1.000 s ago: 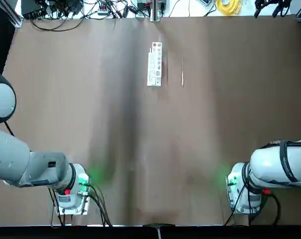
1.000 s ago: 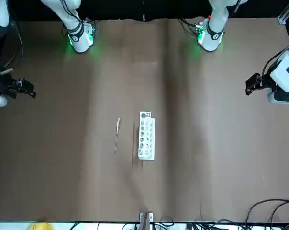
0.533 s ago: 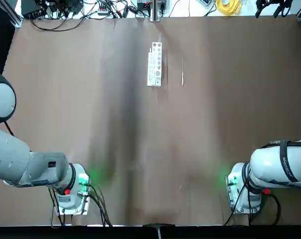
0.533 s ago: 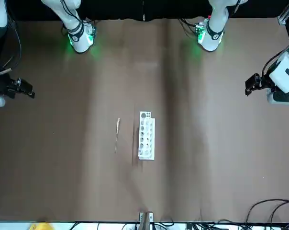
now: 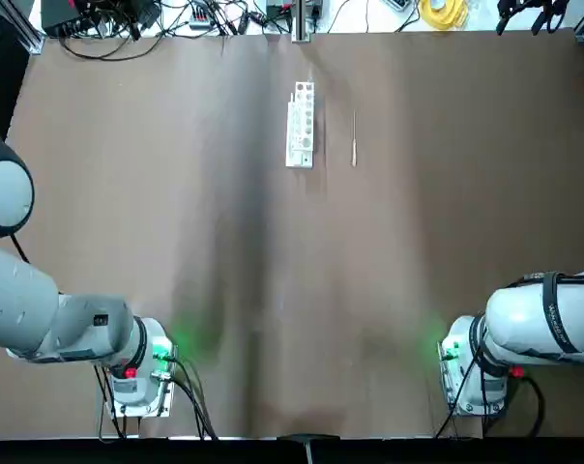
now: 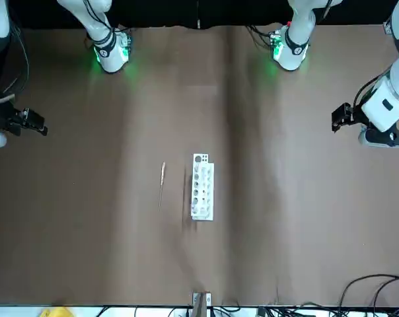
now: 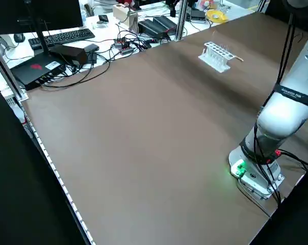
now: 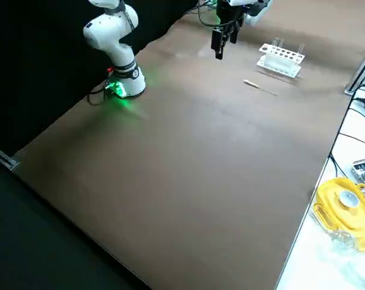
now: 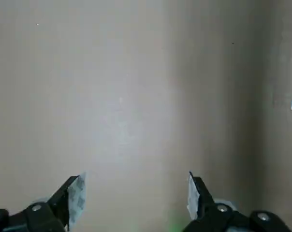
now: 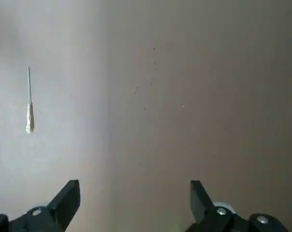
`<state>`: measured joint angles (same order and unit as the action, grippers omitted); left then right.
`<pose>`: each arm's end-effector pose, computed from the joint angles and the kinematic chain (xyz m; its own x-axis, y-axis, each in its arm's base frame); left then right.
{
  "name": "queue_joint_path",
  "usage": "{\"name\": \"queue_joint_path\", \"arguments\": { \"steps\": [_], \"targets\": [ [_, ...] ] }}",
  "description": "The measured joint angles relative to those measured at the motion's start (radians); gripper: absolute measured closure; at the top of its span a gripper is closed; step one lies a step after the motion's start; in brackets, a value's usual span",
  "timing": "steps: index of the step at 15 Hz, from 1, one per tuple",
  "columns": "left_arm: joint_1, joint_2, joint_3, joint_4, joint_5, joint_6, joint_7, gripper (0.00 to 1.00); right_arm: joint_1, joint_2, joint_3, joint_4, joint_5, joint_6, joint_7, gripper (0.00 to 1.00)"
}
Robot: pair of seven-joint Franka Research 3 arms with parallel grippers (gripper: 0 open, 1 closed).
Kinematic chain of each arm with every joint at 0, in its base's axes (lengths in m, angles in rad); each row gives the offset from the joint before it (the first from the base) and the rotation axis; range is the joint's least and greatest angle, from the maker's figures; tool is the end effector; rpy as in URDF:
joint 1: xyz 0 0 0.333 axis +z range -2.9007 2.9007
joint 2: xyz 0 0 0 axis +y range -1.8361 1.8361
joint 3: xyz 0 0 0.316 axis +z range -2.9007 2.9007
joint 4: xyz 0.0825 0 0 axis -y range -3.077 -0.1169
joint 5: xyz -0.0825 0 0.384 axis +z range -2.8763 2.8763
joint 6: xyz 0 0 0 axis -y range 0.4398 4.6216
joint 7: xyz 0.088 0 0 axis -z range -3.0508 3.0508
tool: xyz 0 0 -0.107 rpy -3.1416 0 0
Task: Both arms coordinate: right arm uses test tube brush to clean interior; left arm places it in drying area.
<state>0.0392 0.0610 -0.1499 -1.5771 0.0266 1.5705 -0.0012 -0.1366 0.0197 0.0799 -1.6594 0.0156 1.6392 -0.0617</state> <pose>0.5678 -0.0578 0.5876 0.9918 -0.1094 -0.0668 -0.1108 -0.9937 -0.0175 0.5622 -0.0307 0.5774 0.9992 0.0040 -0.0387 0.0033 -0.9998 -0.0195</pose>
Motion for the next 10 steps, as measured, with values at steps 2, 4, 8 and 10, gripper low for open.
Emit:
{"name": "queue_joint_path", "arguments": {
  "steps": [2,4,8,10],
  "targets": [
    [0.003,0.001,0.001,0.0,0.0,0.001,0.002,0.0,0.001,0.0,0.003,0.0,0.0,0.0,-0.002,0.0],
    [0.0,0.01,0.0,-0.001,0.0,0.001,0.002,0.0,0.001,0.0,0.005,0.001,0.0,0.0,0.0,0.0],
    [-0.003,0.03,-0.002,-0.001,0.0,0.003,0.0,0.0,-0.005,0.0,0.001,0.007,0.0,0.0,-0.001,0.0],
    [-0.002,0.036,-0.001,-0.001,0.0,0.003,0.0,0.0,-0.005,0.0,0.001,0.008,0.0,0.0,-0.001,0.0]
  ]
}}
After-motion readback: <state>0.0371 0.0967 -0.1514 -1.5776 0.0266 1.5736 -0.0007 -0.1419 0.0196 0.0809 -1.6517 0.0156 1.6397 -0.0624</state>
